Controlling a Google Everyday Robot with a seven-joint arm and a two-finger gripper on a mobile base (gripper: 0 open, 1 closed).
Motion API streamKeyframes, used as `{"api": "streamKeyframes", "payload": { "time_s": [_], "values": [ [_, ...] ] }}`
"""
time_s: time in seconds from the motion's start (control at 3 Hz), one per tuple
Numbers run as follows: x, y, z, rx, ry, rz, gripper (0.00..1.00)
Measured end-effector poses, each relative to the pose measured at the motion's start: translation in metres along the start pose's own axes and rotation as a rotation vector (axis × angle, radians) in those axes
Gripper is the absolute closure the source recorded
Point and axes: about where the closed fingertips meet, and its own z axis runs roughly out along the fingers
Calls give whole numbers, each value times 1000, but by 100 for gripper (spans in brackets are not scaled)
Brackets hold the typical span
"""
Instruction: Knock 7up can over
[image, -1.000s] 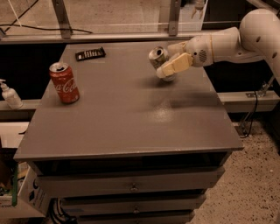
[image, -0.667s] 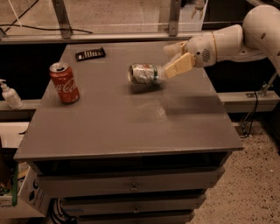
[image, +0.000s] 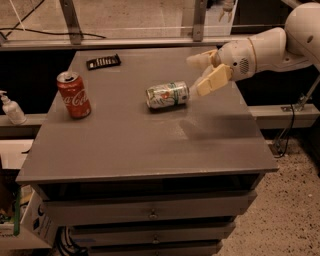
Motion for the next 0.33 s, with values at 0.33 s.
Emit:
{"api": "streamKeyframes", "payload": {
  "time_s": [0.33],
  "values": [
    [1, 6, -3, -16, 3, -9, 0]
  ]
}}
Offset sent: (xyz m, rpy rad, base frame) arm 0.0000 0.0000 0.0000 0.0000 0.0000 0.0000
